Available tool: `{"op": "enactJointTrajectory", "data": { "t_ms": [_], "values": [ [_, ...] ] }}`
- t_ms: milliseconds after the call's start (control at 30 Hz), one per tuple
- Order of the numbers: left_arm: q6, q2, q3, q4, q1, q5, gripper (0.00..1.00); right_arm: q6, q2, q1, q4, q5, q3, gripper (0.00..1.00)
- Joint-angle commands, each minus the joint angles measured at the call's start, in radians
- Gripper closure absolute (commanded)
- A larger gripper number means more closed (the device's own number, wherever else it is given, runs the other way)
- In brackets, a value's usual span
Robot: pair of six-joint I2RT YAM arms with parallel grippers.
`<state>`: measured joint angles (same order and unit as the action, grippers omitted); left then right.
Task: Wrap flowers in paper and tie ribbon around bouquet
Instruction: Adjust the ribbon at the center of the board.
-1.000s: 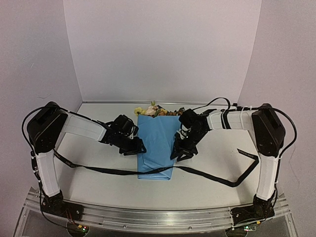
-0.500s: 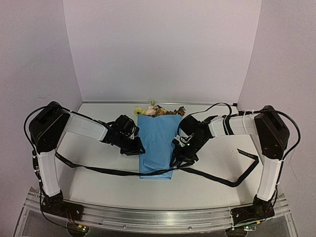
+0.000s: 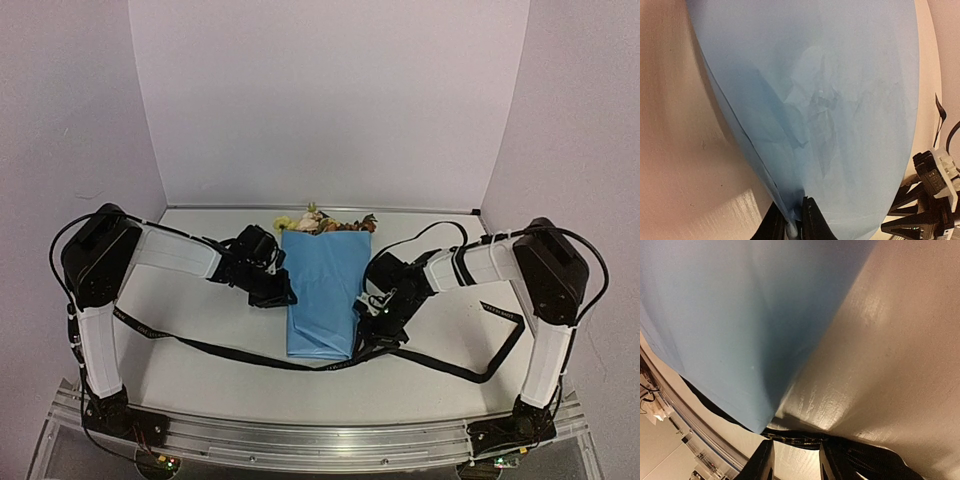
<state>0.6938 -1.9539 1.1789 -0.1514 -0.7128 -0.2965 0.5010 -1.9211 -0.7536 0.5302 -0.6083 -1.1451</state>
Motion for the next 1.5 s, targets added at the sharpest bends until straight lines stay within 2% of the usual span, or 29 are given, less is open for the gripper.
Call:
{"op": "enactJointTrajectory", "data": {
  "t_ms": [0, 300, 500, 867, 1133, 1467],
  "values": [
    [0.013, -0.010, 0.069, -0.034, 0.001, -0.030, 0.88, 0.021, 0.044, -0.008, -0.017, 0.058, 0.036, 0.69],
    [0.024, -0.009, 0.108, -0.073, 0.010, -0.101, 0.91, 0.075, 0.091, -0.018, -0.043, 0.127, 0.057, 0.69],
    [0.032, -0.004, 0.113, -0.092, 0.012, -0.123, 0.93, 0.135, 0.153, -0.016, 0.008, 0.161, 0.020, 0.64],
    [0.081, 0.007, 0.111, -0.073, 0.027, -0.194, 0.97, 0.243, 0.242, -0.016, 0.060, 0.237, 0.115, 0.61],
    [0.104, 0.015, 0.109, -0.068, 0.034, -0.233, 0.99, 0.329, 0.205, -0.016, 0.050, 0.261, 0.136, 0.67],
    [0.112, 0.029, 0.104, -0.074, 0.042, -0.283, 1.00, 0.398, 0.118, -0.015, 0.014, 0.290, 0.093, 0.81]
  ]
}}
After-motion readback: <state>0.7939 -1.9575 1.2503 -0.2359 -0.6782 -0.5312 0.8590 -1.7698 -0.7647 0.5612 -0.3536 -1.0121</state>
